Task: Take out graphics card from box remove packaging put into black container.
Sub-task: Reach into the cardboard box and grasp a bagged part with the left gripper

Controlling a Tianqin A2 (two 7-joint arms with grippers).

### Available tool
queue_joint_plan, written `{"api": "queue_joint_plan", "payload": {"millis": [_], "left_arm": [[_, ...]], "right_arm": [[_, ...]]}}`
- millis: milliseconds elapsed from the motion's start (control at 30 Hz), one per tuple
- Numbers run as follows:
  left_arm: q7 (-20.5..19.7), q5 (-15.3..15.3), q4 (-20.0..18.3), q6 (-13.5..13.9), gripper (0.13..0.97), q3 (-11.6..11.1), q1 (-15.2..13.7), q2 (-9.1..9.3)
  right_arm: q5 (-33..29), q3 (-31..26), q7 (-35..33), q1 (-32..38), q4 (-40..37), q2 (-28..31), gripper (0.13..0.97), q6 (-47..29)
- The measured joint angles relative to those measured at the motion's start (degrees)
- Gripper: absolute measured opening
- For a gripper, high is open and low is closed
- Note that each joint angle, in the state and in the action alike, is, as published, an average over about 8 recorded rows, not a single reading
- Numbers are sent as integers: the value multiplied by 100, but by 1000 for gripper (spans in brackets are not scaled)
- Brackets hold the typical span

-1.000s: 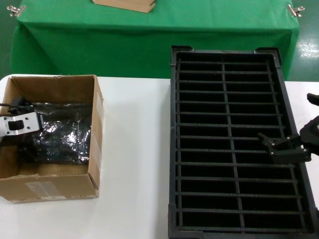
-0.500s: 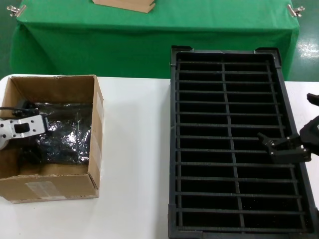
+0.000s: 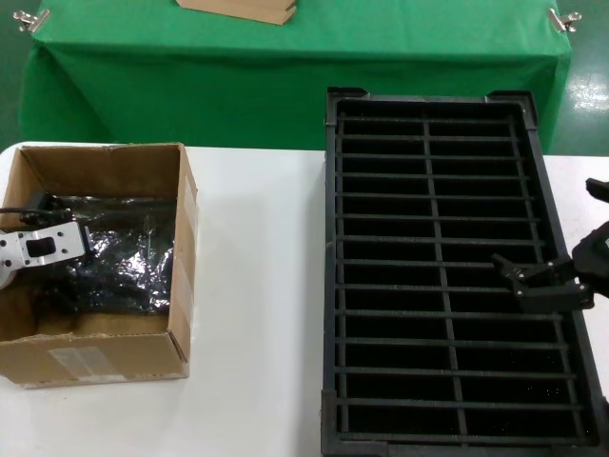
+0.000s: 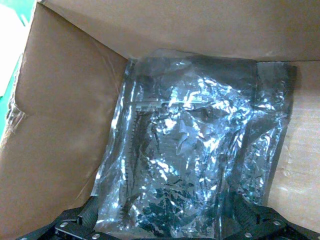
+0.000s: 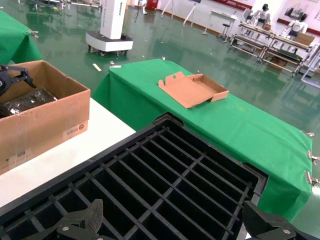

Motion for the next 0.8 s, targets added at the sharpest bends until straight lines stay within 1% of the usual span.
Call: {"api": "queue_joint_plan", "payload": {"millis": [133, 400, 533, 800], "left_arm": [[16, -18, 0, -37, 941, -21, 6, 3], [109, -108, 1, -62, 849, -117, 4, 0], [157, -154, 0, -61, 849, -166, -5, -6], [239, -219, 1, -59, 691, -235, -26, -27]], "right_arm": [[0, 0, 0, 0, 0, 0, 966, 0], [0, 0, 0, 0, 0, 0, 966, 0], [0, 0, 0, 0, 0, 0, 966, 0], [0, 0, 0, 0, 0, 0, 966, 0]]}}
